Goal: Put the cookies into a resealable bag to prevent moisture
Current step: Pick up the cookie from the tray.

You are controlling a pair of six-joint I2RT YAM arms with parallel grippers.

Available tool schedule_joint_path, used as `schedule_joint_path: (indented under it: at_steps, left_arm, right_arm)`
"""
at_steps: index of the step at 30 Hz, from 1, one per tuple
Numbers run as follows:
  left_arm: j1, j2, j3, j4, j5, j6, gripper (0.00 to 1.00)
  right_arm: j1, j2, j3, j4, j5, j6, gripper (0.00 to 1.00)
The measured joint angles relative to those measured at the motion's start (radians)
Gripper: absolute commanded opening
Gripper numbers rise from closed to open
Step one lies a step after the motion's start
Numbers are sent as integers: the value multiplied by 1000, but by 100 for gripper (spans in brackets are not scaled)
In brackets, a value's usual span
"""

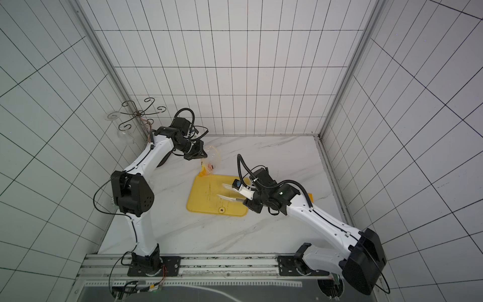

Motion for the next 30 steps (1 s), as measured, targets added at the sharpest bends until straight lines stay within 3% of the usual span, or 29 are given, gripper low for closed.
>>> schedule_joint_path:
  at_steps: [30]
  left_arm:
    - [5,0,0,-2,-4,12,0]
  right_arm:
    - [68,184,-50,31,48,-87,50]
